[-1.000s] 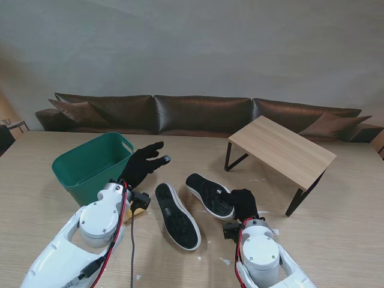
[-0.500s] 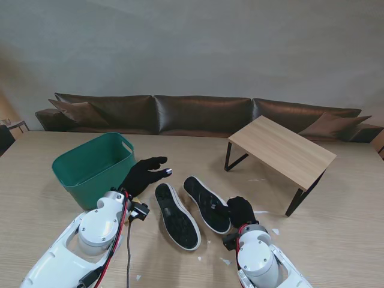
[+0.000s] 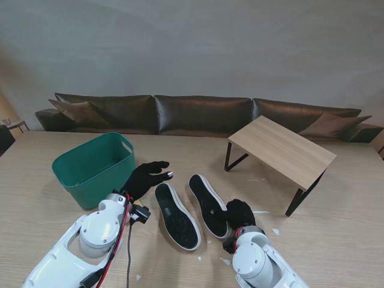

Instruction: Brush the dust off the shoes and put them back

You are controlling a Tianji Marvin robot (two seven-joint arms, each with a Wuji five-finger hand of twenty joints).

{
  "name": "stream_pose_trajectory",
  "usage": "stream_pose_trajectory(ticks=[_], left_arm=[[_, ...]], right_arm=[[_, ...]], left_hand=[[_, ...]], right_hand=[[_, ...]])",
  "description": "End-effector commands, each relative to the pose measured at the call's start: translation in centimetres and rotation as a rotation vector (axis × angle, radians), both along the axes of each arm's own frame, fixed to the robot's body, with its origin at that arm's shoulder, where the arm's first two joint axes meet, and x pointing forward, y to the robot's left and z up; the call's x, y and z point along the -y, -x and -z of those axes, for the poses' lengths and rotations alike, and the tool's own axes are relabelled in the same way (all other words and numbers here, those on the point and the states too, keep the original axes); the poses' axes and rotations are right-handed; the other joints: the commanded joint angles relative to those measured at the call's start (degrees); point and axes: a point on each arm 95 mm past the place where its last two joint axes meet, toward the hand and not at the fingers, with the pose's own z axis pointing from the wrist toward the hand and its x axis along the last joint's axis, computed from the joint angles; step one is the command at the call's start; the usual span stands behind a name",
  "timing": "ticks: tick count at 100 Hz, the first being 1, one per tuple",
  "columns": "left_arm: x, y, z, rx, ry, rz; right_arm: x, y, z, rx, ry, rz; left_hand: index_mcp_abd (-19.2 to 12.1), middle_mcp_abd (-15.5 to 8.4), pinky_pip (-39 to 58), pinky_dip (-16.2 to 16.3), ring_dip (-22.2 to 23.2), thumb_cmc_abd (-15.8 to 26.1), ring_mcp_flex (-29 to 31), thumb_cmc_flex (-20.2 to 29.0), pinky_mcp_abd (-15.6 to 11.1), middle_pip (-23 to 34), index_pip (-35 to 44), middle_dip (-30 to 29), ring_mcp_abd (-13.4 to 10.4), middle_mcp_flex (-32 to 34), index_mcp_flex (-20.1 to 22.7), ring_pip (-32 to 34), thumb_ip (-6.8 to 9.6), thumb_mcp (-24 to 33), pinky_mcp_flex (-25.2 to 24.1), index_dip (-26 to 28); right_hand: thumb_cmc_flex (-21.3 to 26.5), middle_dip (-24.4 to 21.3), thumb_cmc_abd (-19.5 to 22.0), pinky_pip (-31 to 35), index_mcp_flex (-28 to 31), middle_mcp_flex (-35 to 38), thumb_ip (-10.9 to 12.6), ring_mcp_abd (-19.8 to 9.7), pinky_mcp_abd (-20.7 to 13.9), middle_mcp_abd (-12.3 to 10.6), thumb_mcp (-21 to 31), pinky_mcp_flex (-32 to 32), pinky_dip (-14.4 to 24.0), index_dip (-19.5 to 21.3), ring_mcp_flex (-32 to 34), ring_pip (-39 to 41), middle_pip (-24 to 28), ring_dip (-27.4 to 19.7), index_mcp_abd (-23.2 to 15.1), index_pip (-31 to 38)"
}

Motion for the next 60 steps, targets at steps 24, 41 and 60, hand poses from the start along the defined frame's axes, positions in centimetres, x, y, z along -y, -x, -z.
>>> stream_pose_trajectory(ticks=[24, 41, 60], left_arm=[[0.32, 0.20, 0.24, -0.017, 0.003, 0.029], [0.25, 0.23, 0.32, -0.019, 0.000, 0.036], [0.23, 0.34, 0.39, -0.021, -0.004, 0.039]], right_arm=[[0.48, 0.09, 0.57, -0.032, 0.063, -0.019], [0.66, 0.16, 0.50, -0.024, 0.108, -0.038], [0.71, 0.19, 0.33, -0.015, 0.121, -0.047]], left_hand=[[-0.21, -0.42, -1.33, 0.99, 0.67, 1.52, -1.05, 1.17, -1.78, 0.57, -0.07, 0.93, -0.26, 2.09, 0.44, -0.40, 2.10, -1.81, 0.37, 0.86], [-0.36, -0.37, -1.34, 1.00, 0.69, 1.57, -0.97, 1.23, -1.77, 0.59, -0.17, 1.05, -0.31, 2.25, 0.39, -0.37, 2.12, -2.13, 0.42, 1.02], [-0.48, -0.24, -1.34, 1.01, 0.68, 1.57, -0.92, 1.18, -1.70, 0.63, -0.22, 1.16, -0.34, 2.46, 0.43, -0.37, 2.13, -2.44, 0.52, 1.15]], right_hand=[[2.97, -1.12, 4.40, 4.11, -6.18, -6.29, 7.64, -6.34, -3.11, -4.02, 4.93, 10.82, 0.37, -5.23, 2.08, -2.85, 7.67, -2.83, -6.19, 2.79], [-3.51, -3.30, 7.82, 3.11, -8.73, -10.97, 15.61, -5.78, -3.93, -4.80, 2.41, 7.51, 0.15, -3.25, 2.02, -6.49, 8.73, -5.61, -6.10, -8.28], [-5.42, -4.20, 7.82, 2.03, -12.94, -13.70, 16.44, -5.07, -4.23, -5.00, 0.57, 5.02, -0.17, -4.50, 1.87, -9.79, 8.46, -7.18, -6.52, -12.91]])
